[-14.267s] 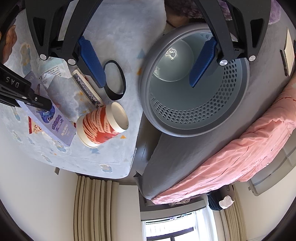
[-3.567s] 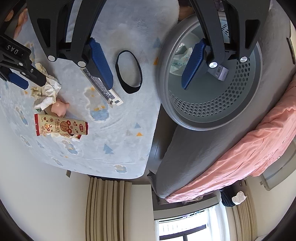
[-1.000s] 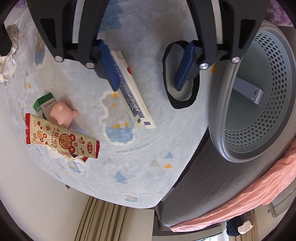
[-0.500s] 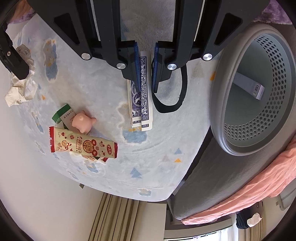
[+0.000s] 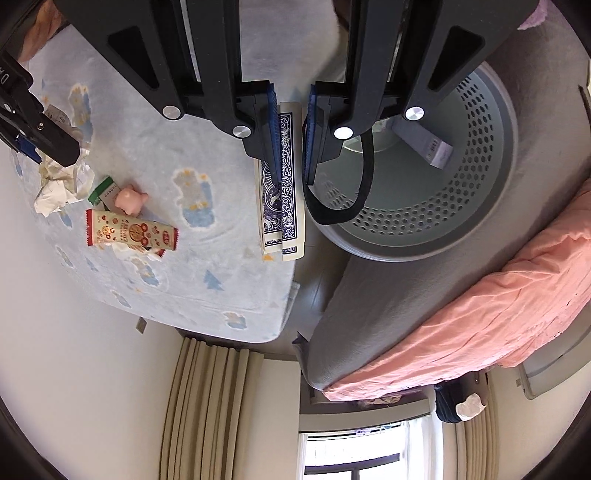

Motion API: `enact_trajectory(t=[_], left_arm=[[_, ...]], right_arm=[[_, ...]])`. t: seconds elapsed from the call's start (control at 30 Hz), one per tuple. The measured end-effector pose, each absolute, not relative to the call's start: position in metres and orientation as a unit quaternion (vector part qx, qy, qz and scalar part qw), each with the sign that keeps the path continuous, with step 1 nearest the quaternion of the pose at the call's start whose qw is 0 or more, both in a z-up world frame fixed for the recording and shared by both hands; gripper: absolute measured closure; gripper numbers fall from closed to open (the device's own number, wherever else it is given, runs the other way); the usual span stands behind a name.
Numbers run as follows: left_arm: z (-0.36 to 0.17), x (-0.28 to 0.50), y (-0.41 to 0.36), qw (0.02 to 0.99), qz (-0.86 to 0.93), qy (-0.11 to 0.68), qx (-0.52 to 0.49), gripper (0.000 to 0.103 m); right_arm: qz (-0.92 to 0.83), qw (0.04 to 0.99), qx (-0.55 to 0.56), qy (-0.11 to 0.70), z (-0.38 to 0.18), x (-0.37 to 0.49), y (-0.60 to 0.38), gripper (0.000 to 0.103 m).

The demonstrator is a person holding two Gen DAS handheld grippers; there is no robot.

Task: Collect trash
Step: 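Carry both items over the wastebasket and open both tools to drop them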

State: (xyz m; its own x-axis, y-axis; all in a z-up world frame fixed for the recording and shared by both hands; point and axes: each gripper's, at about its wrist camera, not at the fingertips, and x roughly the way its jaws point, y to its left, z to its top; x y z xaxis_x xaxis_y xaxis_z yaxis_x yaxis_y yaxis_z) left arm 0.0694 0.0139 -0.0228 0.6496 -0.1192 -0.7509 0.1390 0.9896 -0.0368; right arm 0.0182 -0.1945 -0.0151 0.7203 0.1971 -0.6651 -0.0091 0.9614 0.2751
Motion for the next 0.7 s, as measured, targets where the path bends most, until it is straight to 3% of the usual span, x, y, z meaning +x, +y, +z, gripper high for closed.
enact_trajectory(t=[0.7], left_arm=[[-0.025, 0.082, 0.142, 0.909, 0.048, 0.413, -0.008, 0.091]], right_arm=[[0.184, 0.909, 0.058, 0.369, 0.001, 0.083, -0.048, 0.042]])
